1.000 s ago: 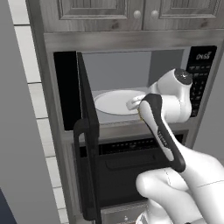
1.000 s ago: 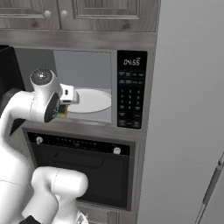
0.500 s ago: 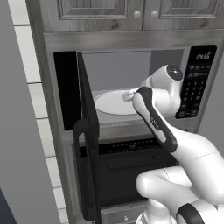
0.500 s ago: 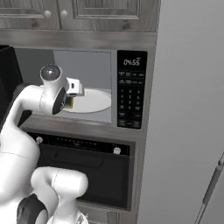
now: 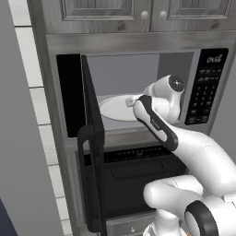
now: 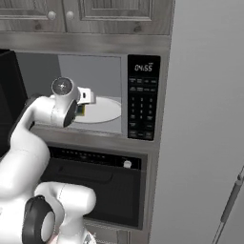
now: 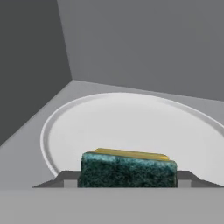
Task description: Place the sponge inside the microwave to prepare for sanitizing.
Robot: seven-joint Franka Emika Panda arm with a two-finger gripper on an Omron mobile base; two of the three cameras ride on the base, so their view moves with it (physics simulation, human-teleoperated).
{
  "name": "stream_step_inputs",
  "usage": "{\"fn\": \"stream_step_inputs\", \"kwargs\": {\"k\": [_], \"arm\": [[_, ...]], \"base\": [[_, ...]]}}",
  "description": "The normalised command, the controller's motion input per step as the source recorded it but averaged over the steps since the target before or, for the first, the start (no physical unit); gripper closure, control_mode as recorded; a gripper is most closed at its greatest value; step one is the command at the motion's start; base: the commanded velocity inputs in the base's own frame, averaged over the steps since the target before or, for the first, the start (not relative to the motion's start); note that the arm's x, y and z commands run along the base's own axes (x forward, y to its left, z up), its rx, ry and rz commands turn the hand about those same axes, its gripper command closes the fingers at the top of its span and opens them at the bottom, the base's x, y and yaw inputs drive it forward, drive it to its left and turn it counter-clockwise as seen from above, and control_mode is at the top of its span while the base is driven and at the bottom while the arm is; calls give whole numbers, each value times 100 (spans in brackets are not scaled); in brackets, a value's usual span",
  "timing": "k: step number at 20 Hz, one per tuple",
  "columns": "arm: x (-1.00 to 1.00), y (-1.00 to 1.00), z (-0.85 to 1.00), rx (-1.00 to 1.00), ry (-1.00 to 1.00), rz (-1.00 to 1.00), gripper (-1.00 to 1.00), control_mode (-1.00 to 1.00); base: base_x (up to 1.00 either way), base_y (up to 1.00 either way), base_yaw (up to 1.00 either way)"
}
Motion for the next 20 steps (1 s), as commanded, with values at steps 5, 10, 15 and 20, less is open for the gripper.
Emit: {"fn": "stream_step_inputs", "kwargs": {"k": [5,10,15,20], "arm": [[46,0,-10,3,0,0,100,-100],[37,0,-12,4,2,0,100,-100],[29,3,-28,0,0,0,100,-100],[33,0,-18,0,0,0,100,-100]], "base": [[0,0,0],[0,0,0],[0,0,0],[0,0,0]]}}
